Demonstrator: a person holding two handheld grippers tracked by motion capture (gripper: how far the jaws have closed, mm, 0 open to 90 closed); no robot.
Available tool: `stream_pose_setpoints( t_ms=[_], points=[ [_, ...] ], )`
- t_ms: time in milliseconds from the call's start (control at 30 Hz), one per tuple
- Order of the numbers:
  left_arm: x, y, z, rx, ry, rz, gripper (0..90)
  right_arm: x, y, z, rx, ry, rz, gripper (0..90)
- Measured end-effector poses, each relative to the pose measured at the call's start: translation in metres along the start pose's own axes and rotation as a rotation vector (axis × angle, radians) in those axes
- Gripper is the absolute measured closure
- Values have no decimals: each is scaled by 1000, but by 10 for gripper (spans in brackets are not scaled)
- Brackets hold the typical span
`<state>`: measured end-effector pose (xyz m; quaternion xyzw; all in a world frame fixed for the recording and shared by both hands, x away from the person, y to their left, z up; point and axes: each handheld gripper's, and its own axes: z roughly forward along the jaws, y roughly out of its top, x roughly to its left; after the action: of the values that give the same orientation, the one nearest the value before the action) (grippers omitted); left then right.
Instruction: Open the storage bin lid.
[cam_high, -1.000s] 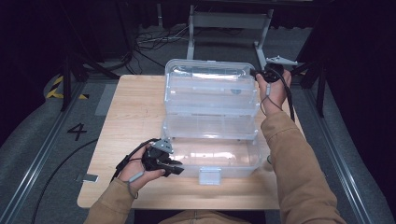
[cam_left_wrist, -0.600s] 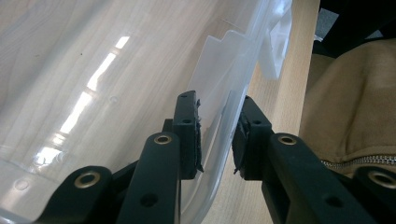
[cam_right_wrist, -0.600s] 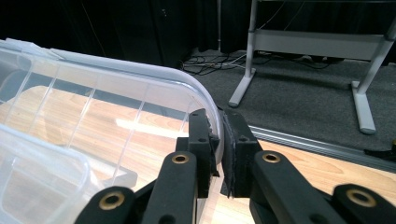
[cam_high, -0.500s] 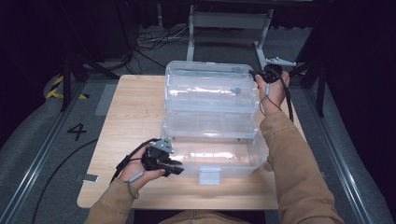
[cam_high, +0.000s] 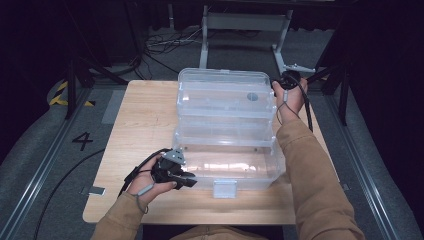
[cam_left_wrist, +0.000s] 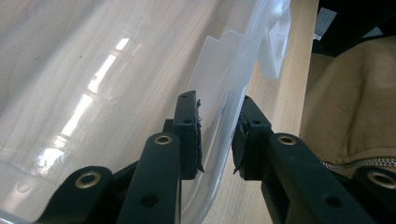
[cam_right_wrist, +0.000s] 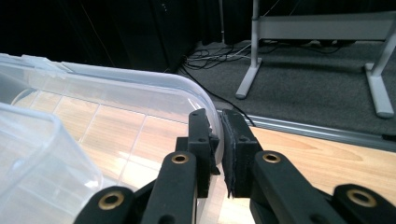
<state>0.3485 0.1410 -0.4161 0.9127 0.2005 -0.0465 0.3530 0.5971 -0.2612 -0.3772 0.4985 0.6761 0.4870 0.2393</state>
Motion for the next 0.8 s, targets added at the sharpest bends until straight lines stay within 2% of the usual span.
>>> stream_pose_setpoints(
  t_ms=[800],
  points=[
    [0, 0, 0, -4, 3, 1, 741, -11, -10, 15, 49, 33, 75, 828]
  ],
)
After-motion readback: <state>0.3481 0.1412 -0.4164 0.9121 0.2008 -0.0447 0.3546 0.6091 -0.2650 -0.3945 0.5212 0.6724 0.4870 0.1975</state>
